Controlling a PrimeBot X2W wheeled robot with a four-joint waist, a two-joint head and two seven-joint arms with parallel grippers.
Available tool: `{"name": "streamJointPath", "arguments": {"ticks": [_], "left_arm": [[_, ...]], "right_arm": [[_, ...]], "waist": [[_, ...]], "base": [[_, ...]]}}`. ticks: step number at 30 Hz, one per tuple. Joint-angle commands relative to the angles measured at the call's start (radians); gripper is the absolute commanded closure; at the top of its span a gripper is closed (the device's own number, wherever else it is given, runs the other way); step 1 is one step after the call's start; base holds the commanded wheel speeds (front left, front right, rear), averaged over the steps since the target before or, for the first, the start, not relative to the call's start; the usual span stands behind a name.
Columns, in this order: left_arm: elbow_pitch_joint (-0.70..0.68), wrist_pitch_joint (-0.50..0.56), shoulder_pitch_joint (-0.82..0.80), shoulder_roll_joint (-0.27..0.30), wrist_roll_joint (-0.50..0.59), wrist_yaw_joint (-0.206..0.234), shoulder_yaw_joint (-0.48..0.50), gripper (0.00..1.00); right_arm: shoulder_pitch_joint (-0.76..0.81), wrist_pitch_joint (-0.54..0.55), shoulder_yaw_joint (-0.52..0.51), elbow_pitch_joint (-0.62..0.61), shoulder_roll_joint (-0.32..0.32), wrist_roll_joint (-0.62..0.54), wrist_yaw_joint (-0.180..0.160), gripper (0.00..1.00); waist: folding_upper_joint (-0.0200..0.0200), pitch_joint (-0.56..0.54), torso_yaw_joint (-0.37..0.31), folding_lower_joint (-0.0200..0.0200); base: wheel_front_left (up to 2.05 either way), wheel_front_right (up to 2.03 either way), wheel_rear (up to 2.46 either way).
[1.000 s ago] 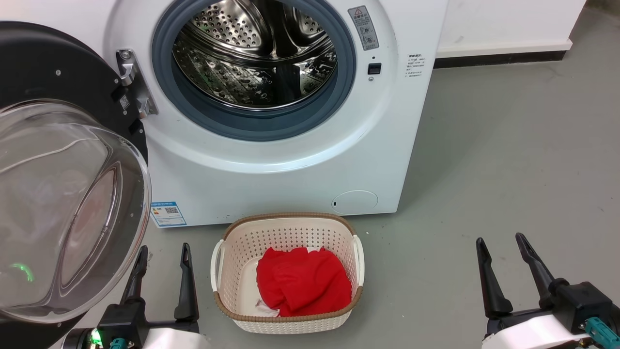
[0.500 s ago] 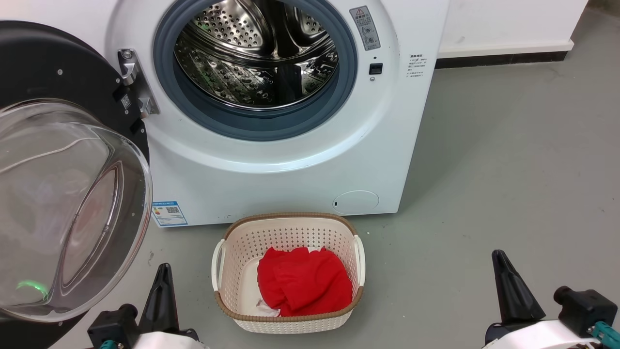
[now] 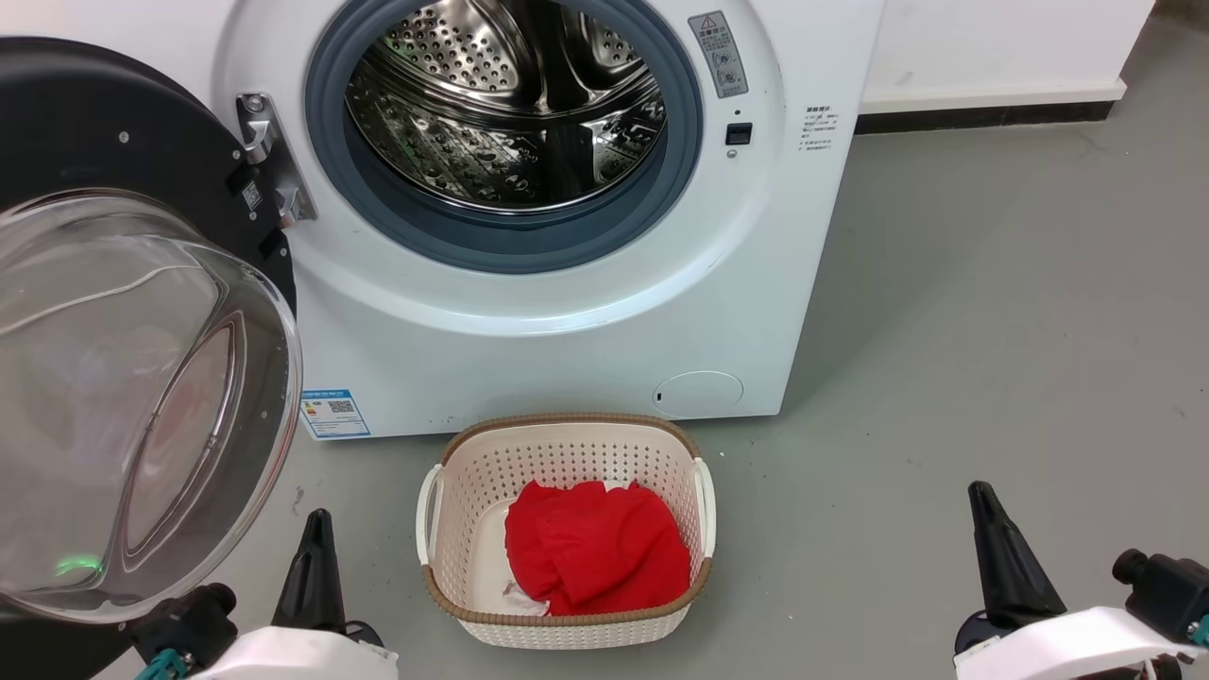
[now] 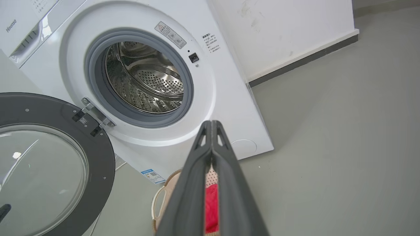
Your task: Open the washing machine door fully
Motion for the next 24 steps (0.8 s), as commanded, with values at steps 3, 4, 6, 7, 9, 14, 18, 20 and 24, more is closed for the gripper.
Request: {"name": "streamJointPath", "arguments": {"ticks": [3,4,6,7,9,14,18,20,24], "left_arm": [[-0.003,0.016,-0.038,0.002,-0.076,-0.011,0.008,1.0],[-0.001,0.02,-0.04,0.002,-0.092,-0.013,0.009,1.0],[0.003,0.028,-0.045,0.002,-0.124,-0.016,0.011,1.0],[0.005,0.031,-0.048,0.002,-0.14,-0.017,0.012,1.0],[0.009,0.039,-0.052,0.002,-0.171,-0.02,0.014,1.0],[0.019,0.057,-0.062,0.002,-0.245,-0.027,0.019,1.0],[0.026,0.071,-0.07,0.001,-0.302,-0.034,0.022,1.0],[0.03,0.078,-0.073,0.001,-0.33,-0.036,0.024,1.0],[0.037,0.091,-0.082,0.001,-0.383,-0.042,0.027,1.0]], "right_arm": [[-0.042,0.012,-0.004,-0.001,-0.011,0.08,0.0,1.0],[-0.044,0.014,-0.004,0.002,-0.012,0.097,0.0,1.0],[-0.049,0.018,-0.005,0.007,-0.013,0.13,0.0,1.0],[-0.051,0.021,-0.005,0.009,-0.014,0.146,0.0,1.0],[-0.056,0.025,-0.006,0.014,-0.015,0.178,0.0,1.0],[-0.066,0.036,-0.009,0.027,-0.017,0.254,0.0,1.0],[-0.075,0.044,-0.012,0.036,-0.018,0.312,0.0,1.0],[-0.078,0.049,-0.013,0.041,-0.019,0.341,0.0,1.0],[-0.087,0.058,-0.016,0.049,-0.02,0.395,0.0,1.0]], "waist": [[-0.0001,0.0,0.002,0.0],[-0.0001,0.0,0.002,0.0],[-0.0001,0.0,0.003,0.0],[-0.0001,0.0,0.004,0.0],[-0.0001,0.0,0.005,0.0],[-0.0001,0.001,0.007,0.0],[-0.0001,0.001,0.009,0.0],[-0.0001,0.001,0.01,0.0],[-0.0001,0.001,0.012,0.0]], "base": [[0.0,0.0,0.0],[0.0,0.0,0.0],[0.0,0.0,0.0],[0.0,0.0,0.0],[0.0,0.0,0.0],[0.0,0.0,0.0],[0.0,0.0,0.0],[0.0,0.0,0.0],[0.0,0.0,0.0]]}}
